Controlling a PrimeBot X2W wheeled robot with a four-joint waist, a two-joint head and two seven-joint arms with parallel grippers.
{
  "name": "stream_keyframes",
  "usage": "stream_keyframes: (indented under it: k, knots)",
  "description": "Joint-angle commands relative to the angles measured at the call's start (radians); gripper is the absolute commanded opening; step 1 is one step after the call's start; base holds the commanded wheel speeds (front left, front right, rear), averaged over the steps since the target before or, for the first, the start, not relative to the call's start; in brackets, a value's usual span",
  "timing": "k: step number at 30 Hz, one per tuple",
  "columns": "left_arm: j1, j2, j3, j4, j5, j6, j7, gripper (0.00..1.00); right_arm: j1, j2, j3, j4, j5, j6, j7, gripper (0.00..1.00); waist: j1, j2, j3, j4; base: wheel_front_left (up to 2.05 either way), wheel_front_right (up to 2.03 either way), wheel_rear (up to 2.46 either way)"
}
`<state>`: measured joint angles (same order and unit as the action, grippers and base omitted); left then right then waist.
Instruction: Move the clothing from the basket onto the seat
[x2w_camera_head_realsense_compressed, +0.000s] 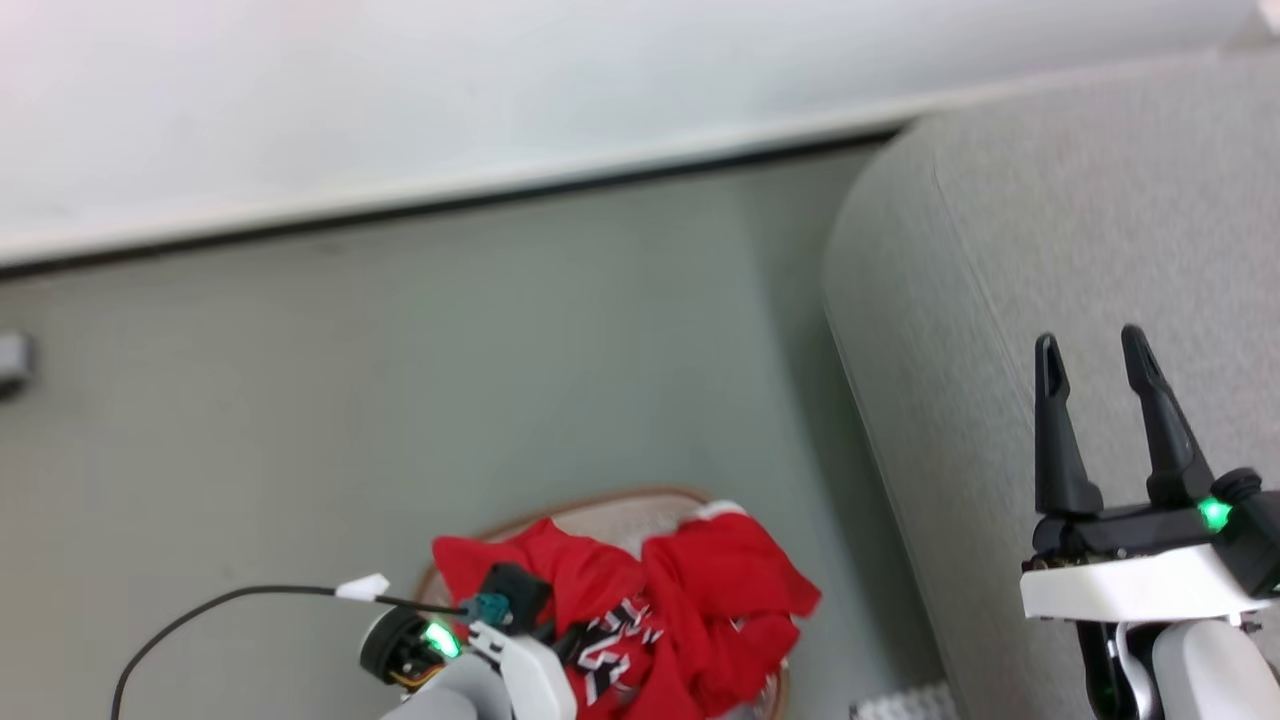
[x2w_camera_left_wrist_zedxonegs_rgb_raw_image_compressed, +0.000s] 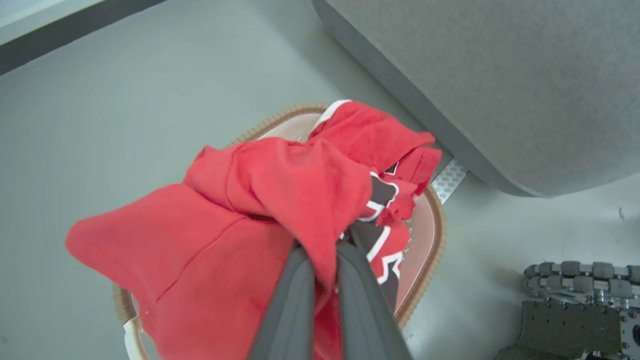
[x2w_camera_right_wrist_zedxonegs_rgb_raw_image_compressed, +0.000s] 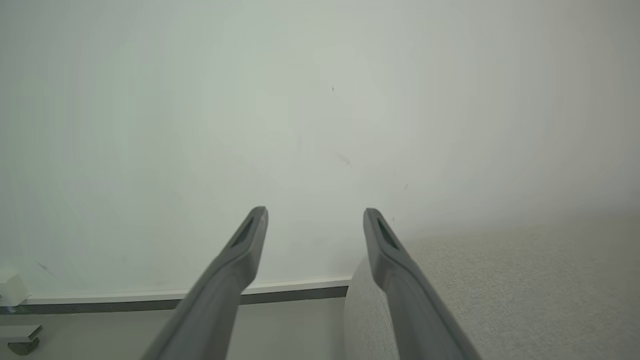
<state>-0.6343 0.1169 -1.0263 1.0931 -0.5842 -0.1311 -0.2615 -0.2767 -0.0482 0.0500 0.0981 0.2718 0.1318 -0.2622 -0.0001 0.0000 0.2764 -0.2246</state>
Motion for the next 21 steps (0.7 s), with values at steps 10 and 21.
stream_keyframes:
  k: [10,21]
  knots:
    - [0.128,0.070,0.221,-0.366,-0.012,0.024,-0.004,0.00,0.078,-0.002,0.021,0.031,-0.018,-0.002,-0.002,1.00,0.0001,0.0000,-0.200,0.104,0.00,0.00,0.00]
    - [0.185,0.108,0.374,-0.685,0.003,0.038,-0.003,0.00,0.123,-0.002,0.057,0.051,0.004,-0.002,-0.002,1.00,0.0001,0.0000,-0.270,0.143,0.00,0.00,0.00]
